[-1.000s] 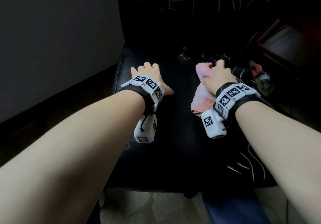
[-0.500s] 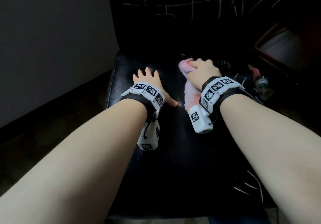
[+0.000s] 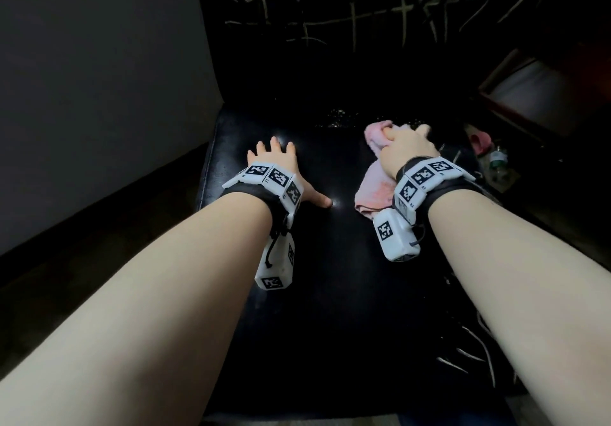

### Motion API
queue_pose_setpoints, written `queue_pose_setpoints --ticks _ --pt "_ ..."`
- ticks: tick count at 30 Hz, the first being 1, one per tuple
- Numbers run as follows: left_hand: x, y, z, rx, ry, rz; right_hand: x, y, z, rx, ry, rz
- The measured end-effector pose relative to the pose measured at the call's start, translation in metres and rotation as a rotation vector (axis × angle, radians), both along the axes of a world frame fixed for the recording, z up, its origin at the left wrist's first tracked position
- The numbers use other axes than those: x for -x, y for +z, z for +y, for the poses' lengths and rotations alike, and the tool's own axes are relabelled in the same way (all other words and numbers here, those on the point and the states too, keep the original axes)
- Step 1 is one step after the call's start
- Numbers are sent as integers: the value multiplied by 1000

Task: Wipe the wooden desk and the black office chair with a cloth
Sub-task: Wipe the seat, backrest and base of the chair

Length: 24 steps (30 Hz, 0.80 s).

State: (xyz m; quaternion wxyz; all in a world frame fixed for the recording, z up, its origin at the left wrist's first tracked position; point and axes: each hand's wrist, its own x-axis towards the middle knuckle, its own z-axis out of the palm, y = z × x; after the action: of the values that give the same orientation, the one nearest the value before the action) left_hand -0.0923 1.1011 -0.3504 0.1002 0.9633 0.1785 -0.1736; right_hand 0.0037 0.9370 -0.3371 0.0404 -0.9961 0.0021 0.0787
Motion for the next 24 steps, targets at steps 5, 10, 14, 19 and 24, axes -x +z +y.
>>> queue_pose_setpoints --ticks 5,10,14,19,24 --pt "2 2 12 34 -40 5 -7 0 11 51 -134 -17" --pt "1 3 18 27 -63 45 -5 8 34 32 31 47" --pt "1 1 15 -9 -83 20 29 7 69 -128 264 68" --pt "9 -3 14 85 -77 -27 51 5 60 -200 340 60" --pt "24 -6 -7 55 -16 -29 68 13 -2 -143 198 35"
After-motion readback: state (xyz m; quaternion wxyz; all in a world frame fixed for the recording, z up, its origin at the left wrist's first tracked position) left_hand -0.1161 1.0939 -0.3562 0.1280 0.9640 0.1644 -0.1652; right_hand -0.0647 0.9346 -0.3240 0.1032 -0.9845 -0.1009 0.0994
